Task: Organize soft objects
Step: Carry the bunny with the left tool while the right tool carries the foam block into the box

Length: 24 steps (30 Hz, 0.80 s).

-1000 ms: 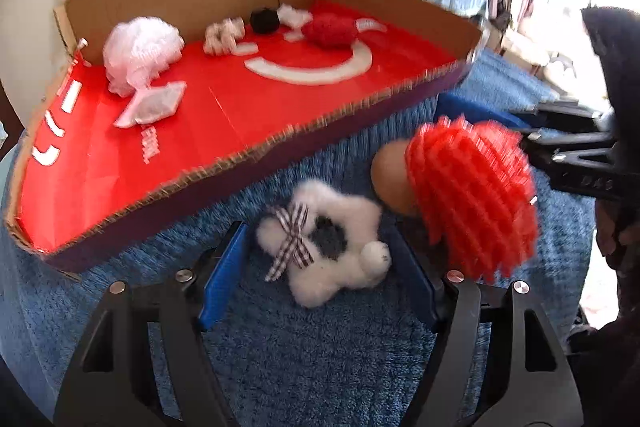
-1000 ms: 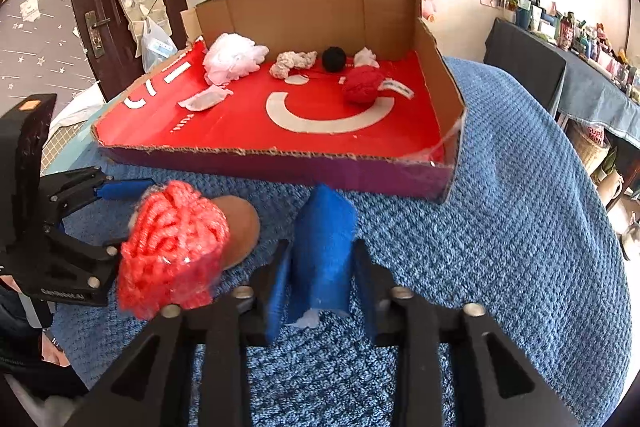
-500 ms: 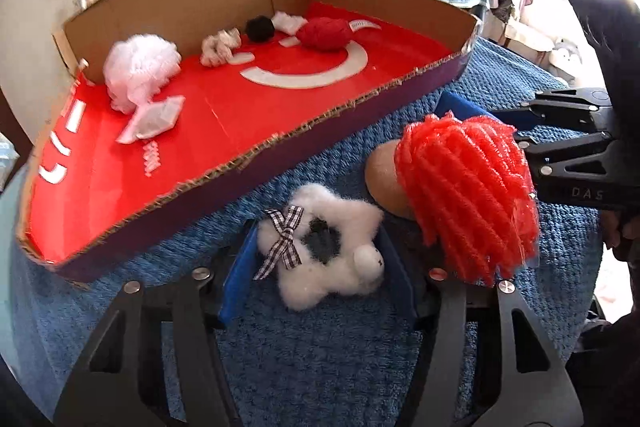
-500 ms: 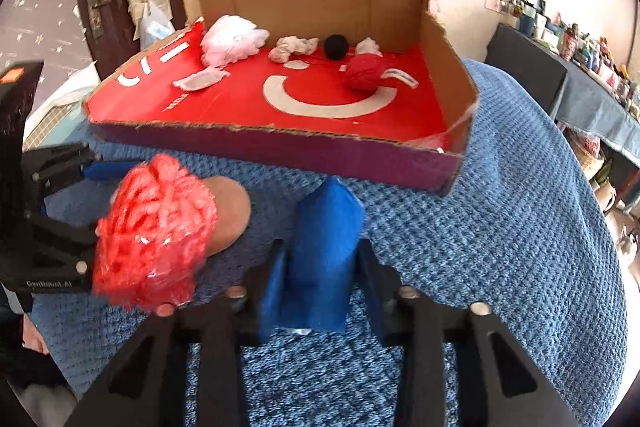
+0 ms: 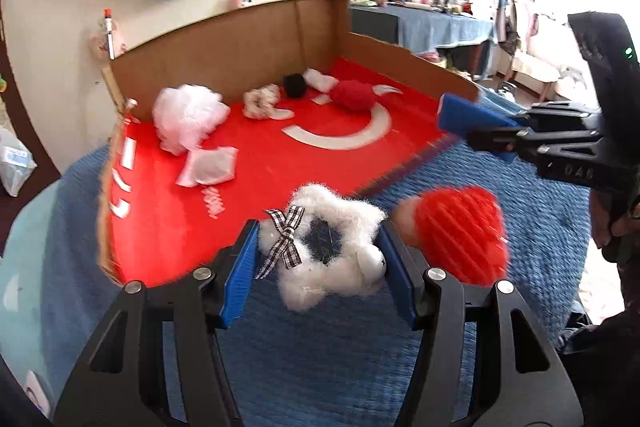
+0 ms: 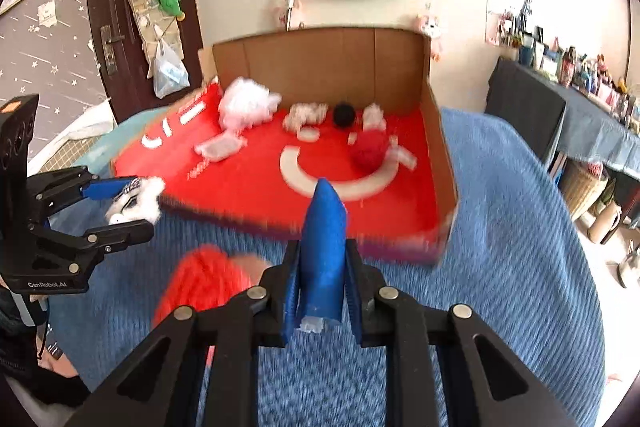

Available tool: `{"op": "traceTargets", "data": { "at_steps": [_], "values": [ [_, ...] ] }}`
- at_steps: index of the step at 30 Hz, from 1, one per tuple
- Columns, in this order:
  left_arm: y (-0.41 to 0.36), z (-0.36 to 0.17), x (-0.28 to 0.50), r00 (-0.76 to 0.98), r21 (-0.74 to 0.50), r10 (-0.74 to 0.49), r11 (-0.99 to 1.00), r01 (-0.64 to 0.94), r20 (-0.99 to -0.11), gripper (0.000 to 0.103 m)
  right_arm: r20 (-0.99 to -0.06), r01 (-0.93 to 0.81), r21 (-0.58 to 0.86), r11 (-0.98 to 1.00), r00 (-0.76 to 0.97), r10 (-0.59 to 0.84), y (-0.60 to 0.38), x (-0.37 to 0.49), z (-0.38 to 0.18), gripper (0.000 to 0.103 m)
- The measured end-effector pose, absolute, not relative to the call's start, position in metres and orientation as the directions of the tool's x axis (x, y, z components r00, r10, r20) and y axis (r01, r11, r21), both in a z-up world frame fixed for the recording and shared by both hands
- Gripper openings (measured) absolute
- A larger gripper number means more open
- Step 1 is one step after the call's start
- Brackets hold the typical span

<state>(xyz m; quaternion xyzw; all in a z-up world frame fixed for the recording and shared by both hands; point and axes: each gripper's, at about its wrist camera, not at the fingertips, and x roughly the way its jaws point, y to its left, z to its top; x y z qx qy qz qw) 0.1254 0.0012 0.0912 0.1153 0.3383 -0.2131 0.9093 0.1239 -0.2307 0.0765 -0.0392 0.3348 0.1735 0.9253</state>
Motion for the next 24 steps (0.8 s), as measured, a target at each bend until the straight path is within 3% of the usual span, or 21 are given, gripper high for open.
{"op": "traceTargets", "data": {
  "at_steps": [12,24],
  "values": [
    [0.021,0.082,0.198,0.629,0.036,-0.252,0.912,0.408,-0.735,0.056,-0.735,-0.340,-0.050,0.939,0.650,0.196,-0.203,0.216,0.066,0.023],
    [0.029,0.063,0.225,0.573,0.017,-0.217,0.927,0.374,-0.790,0.058,-0.790,-0.334,-0.069,0.940,0.594,0.153,-0.200,0.237,0.049,0.024]
  ]
}}
